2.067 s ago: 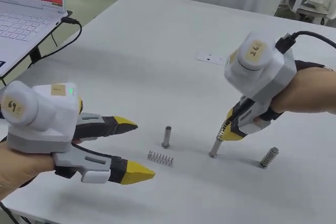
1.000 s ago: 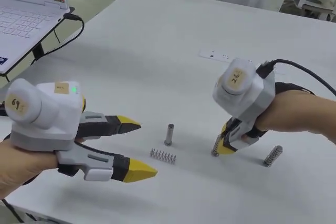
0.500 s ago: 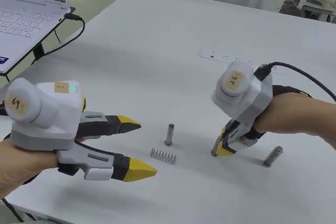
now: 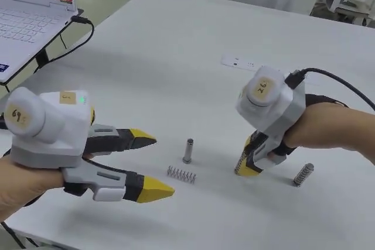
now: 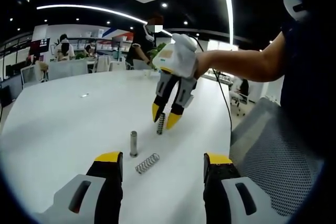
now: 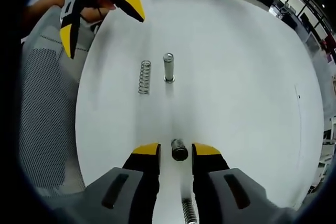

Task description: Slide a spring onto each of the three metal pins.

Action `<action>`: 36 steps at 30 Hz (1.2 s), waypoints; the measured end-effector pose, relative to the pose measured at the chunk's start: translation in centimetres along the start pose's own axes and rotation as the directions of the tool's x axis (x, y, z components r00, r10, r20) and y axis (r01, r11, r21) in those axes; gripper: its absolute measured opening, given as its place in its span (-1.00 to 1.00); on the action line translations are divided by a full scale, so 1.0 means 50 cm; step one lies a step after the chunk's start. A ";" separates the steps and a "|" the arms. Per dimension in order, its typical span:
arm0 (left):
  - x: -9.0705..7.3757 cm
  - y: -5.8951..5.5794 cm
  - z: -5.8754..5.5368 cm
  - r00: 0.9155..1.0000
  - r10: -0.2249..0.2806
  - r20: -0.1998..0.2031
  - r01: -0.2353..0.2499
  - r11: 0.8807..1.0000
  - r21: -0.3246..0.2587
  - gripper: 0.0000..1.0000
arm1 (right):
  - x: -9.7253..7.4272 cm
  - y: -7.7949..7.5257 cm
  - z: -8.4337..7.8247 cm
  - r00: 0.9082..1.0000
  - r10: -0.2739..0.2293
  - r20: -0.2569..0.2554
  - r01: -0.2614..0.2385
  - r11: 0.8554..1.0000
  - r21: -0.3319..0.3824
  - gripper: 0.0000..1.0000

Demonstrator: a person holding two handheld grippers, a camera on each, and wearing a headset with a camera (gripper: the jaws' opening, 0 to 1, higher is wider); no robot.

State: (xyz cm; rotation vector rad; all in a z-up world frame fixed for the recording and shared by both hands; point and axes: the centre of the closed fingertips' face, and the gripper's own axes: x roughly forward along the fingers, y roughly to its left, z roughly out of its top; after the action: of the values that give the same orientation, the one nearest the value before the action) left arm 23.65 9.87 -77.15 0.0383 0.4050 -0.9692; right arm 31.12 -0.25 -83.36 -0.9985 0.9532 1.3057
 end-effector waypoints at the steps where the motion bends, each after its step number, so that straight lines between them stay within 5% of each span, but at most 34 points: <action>1: 0.000 0.000 0.001 1.000 0.000 0.000 0.000 1.000 0.000 0.14 | -0.002 0.000 0.005 1.000 0.000 0.007 0.000 1.000 -0.002 -0.56; 16: -0.008 -0.001 0.002 1.000 0.009 0.005 -0.009 1.000 0.004 0.14 | -0.008 0.014 0.056 0.999 0.004 0.036 -0.002 0.999 -0.047 -0.59; 36: -0.021 -0.001 -0.008 1.000 0.018 -0.002 -0.018 1.000 0.002 0.13 | 0.026 0.083 0.123 0.998 0.052 0.039 -0.047 0.992 -0.118 -0.65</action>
State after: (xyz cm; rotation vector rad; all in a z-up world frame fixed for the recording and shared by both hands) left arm 22.96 10.74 -77.13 0.0451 0.4050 -0.9516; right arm 27.00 6.02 -82.92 -1.0389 0.8822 1.4318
